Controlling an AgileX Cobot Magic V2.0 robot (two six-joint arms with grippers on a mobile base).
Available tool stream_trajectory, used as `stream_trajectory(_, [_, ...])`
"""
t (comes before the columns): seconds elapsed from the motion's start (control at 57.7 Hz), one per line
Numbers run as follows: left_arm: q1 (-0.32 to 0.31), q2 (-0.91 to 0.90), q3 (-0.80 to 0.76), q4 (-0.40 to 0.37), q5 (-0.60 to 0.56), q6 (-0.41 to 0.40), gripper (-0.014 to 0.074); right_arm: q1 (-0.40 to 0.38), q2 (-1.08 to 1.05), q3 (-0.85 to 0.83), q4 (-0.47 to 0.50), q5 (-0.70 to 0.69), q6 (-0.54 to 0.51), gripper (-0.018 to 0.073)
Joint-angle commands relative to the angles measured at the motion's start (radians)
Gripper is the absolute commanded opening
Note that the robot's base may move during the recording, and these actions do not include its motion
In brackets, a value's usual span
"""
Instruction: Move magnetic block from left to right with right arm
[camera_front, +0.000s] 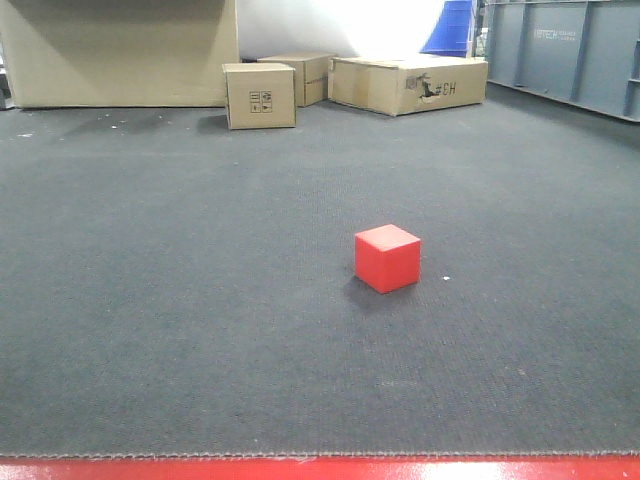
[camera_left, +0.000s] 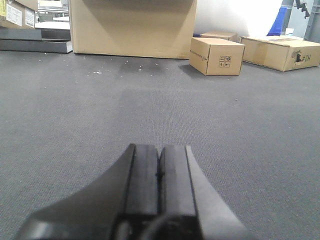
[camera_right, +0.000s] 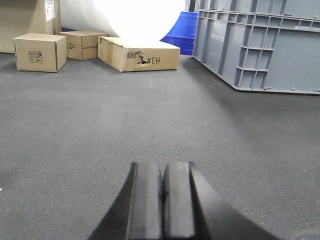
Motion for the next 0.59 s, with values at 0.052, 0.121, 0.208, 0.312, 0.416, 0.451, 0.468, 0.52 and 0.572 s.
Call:
stream_trajectory(0.052, [0.001,-0.008,0.008,-0.005,-0.084,-0.006,-0.0126,-0.005,-0.022,0.005,-0.011,-0.079,-0.001,0.0057])
stream_trajectory(0.121, [0.001,-0.008,0.008,-0.005,-0.084,-0.006,-0.0126,-0.005,-0.022,0.005,-0.011,-0.079,-0.001,0.0057])
stream_trajectory(0.208, [0.001,-0.008,0.008,-0.005,-0.084,-0.006,-0.0126,-0.005,-0.022,0.005,-0.011,-0.079,-0.001,0.0057])
stream_trajectory(0.312, [0.001,-0.008,0.008,-0.005,-0.084,-0.006,-0.0126,-0.005,-0.022,0.005,-0.011,-0.079,-0.001,0.0057])
stream_trajectory(0.416, [0.001,-0.008,0.008,-0.005,-0.084,-0.006,-0.0126,-0.005,-0.022,0.005,-0.011,-0.079,-0.001,0.0057])
stream_trajectory(0.451, [0.001,-0.008,0.008,-0.005,-0.084,-0.006,-0.0126,-0.005,-0.022,0.005,-0.011,-0.079,-0.001,0.0057])
stream_trajectory(0.468, [0.001,-0.008,0.008,-0.005,-0.084,-0.006,-0.0126,-0.005,-0.022,0.005,-0.011,-0.079,-0.001,0.0057])
stream_trajectory(0.52, [0.001,-0.008,0.008,-0.005,-0.084,-0.006,-0.0126,-0.005,-0.022,0.005,-0.011,-0.079,-0.001,0.0057])
stream_trajectory(0.572, [0.001,-0.008,0.008,-0.005,-0.084,-0.006,-0.0126,-0.005,-0.022,0.005,-0.011,-0.079,-0.001,0.0057])
